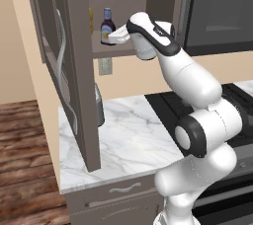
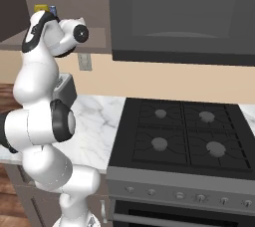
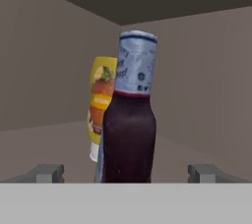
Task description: Move the mustard and condiment bottle from the cabinet to the dining counter.
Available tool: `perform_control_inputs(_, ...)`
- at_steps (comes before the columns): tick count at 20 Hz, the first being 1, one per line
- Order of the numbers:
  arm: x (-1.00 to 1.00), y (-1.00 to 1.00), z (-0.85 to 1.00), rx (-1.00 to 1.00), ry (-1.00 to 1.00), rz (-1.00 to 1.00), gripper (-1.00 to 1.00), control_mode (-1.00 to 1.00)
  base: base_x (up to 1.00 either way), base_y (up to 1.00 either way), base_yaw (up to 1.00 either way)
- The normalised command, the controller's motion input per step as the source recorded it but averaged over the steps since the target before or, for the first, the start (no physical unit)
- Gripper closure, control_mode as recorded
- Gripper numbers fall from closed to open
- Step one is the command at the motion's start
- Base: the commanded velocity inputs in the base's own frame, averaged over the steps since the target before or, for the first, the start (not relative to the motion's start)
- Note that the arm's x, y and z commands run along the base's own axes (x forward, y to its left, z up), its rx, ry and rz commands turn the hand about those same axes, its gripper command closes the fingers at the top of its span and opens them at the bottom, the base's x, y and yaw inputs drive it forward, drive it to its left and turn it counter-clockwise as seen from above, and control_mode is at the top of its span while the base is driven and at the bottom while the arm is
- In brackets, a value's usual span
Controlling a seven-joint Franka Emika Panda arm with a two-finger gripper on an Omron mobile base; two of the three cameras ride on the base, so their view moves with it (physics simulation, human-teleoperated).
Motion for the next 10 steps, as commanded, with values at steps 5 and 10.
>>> perform_control_inputs(5, 0.0, 0.05, 0.0, 0.0, -0.02, 0.0, -1.0, -1.0, 0.0, 0.0, 0.0)
perform_control_inputs(10, 0.02, 0.08, -0.01, 0.0, 0.0, 0.0, -1.0, -1.0, 0.0, 0.0, 0.0)
